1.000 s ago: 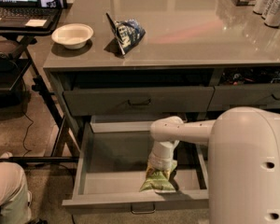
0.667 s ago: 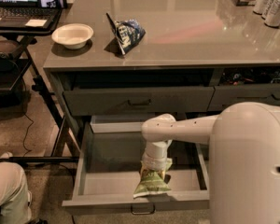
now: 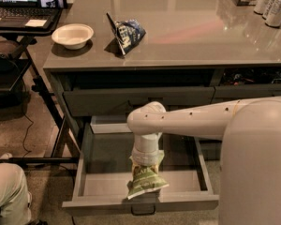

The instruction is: Pick green jalapeno chip bag from middle drawer and place on counter

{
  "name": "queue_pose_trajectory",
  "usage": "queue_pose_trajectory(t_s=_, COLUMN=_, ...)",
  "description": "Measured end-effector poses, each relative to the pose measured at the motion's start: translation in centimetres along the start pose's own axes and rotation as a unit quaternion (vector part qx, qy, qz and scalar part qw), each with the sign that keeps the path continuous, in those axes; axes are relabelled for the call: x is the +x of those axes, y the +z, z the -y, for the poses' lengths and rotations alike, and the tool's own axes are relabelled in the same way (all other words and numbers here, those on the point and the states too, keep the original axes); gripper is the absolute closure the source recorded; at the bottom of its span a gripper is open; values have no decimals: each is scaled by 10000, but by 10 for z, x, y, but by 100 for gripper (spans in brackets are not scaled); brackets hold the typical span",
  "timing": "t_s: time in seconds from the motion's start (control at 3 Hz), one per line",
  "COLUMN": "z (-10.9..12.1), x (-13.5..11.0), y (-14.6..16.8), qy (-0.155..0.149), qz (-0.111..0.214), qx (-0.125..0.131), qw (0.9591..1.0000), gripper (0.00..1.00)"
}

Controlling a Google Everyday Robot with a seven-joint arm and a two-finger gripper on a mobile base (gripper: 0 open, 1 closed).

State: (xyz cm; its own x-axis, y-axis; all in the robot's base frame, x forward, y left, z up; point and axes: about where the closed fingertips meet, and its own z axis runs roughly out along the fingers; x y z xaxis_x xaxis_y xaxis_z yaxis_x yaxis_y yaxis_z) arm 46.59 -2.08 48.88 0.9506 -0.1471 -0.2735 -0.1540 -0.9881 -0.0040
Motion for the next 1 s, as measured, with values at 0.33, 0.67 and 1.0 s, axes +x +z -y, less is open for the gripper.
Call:
queue_pose_trajectory(t_s=0.33, z=8, x=-9, y=-64, qy=-232, qz=-160, qx=-276, qw=9992, gripper=100)
queue_pose_trajectory(t_s=0.67, z=15, x=-18, y=-139, qy=-355, qz=-462, qx=-464, qw=9972, gripper=100)
queue_pose_trajectory(t_s=1.0, z=31, x=-29, y=-208, qy=-438, qz=-858, qx=-599, qw=9935, gripper=100)
